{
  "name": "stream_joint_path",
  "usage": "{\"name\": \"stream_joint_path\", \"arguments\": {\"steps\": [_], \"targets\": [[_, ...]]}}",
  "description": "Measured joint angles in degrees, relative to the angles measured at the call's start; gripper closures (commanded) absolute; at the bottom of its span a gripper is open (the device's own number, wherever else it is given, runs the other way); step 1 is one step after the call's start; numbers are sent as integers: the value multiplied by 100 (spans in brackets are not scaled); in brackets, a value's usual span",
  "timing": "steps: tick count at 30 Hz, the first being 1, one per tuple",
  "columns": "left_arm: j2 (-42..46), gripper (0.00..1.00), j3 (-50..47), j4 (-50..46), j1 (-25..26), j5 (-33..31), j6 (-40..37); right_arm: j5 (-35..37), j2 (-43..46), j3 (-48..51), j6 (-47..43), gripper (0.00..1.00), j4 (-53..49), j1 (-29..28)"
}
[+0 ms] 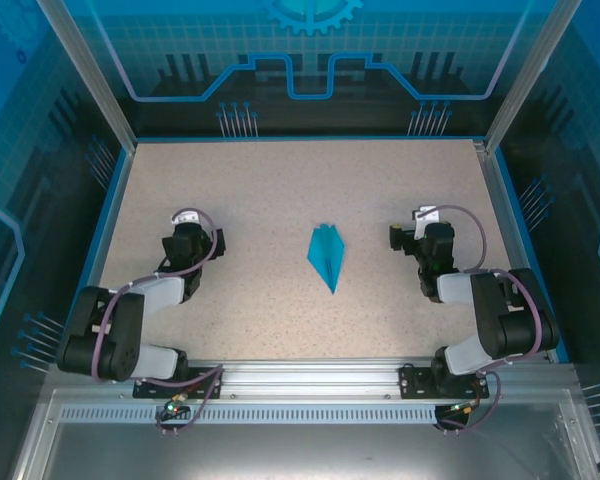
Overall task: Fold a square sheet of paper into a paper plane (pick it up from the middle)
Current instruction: Reset both arms
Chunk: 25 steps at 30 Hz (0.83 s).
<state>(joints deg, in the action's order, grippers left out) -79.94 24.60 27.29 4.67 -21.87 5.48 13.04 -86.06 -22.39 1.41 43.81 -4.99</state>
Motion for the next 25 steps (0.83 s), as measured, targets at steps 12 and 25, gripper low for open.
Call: {"name": "stream_joint_path", "arguments": {"steps": [12, 25], "targets": [[-710, 2, -125, 1641, -267, 1165, -363, 0, 0, 0, 0, 1, 2, 0], [-710, 2, -125, 1727, -291, 1270, -415, 0, 0, 0, 0, 1, 0, 0]]}}
